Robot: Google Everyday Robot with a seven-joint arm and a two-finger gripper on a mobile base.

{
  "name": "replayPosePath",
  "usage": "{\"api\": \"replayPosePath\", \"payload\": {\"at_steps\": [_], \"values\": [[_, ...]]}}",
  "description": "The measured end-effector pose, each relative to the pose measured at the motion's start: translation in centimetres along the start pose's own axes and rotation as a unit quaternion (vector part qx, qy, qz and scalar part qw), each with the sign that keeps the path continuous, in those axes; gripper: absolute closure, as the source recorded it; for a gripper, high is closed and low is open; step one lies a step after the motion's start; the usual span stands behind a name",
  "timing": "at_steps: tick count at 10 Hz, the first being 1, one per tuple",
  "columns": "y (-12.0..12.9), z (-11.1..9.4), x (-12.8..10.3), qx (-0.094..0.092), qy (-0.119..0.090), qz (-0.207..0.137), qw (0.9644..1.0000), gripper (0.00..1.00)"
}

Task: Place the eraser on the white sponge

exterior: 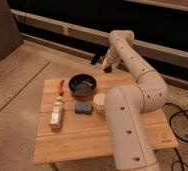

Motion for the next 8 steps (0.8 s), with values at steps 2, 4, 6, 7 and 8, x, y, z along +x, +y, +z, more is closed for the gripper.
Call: {"api": "replayPosePath", "payload": {"at_steps": [2, 4, 6, 7, 8], "values": [[2.1, -1.3, 1.7, -0.019, -0.003, -0.020, 0.9996, 1.00], [5.7, -4.3, 4.1, -0.031, -0.028, -0.080, 0.9959, 1.00], [10.5, -7.4, 7.4, -0.041, -0.059, -0.157, 0.9849, 1.00], [12.1, -8.2, 8.9, -0.044, -0.066, -0.183, 0.9799, 1.00], [13.3, -8.7, 10.0, -0.047, -0.071, -0.200, 0.9761, 1.00]]}}
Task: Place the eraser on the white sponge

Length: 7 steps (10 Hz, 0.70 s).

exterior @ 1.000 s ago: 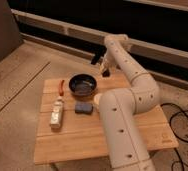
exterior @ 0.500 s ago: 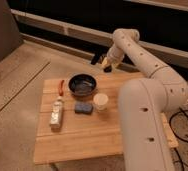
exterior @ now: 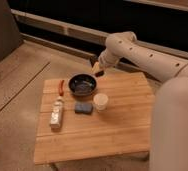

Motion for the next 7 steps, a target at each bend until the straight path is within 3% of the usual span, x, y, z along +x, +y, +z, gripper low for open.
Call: {"api": "replayPosePath", "payload": {"at_steps": [2, 5, 6, 7], "values": [[3.3, -0.4, 0.6, -0.011, -0.005, -0.034, 0.9994, 1.00], [3.1, -0.3, 0.8, -0.010, -0.003, -0.034, 0.9994, 1.00], [3.4, -0.1, 0.9, -0.012, 0.001, -0.039, 0.9992, 1.00], [5.8, 1.6, 1.3, -0.018, 0.023, -0.074, 0.9968, 1.00]]}}
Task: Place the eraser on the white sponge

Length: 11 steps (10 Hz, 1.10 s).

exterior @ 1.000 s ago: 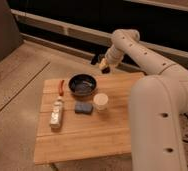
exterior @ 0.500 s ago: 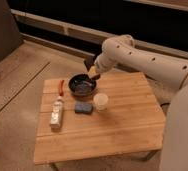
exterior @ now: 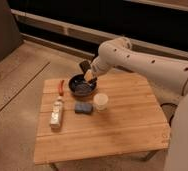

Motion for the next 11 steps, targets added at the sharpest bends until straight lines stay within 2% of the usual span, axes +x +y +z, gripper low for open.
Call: {"api": "replayPosePath", "payload": {"at_steps": [1, 2, 4, 5, 8, 10, 11], "values": [[2.4, 1.2, -0.3, -0.005, 0.014, -0.034, 0.9993, 1.00], [5.7, 2.7, -0.8, -0.008, 0.031, -0.084, 0.9960, 1.00], [8.6, 4.5, -1.2, 0.000, 0.056, -0.136, 0.9891, 1.00], [9.3, 5.2, -1.0, 0.000, 0.069, -0.139, 0.9879, 1.00], [9.6, 7.7, 0.9, 0.003, 0.114, -0.100, 0.9885, 1.00], [8.0, 9.9, 3.0, 0.015, 0.151, -0.034, 0.9879, 1.00], [7.8, 10.9, 3.8, 0.010, 0.161, 0.006, 0.9868, 1.00]]}}
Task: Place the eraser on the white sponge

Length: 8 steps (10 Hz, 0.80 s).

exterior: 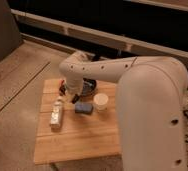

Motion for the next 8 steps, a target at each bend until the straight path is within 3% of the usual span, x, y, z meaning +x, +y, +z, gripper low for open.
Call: {"api": "replayPosePath", "payload": {"at_steps": [2, 4, 8], "values": [[0.0, 2.4, 0.8, -0.017, 0.022, 0.060, 0.9978, 1.00], [-0.6, 3.8, 1.4, -0.012, 0.036, 0.084, 0.9957, 1.00], [-1.7, 3.8, 1.7, 0.004, 0.024, 0.097, 0.9950, 1.00]]}}
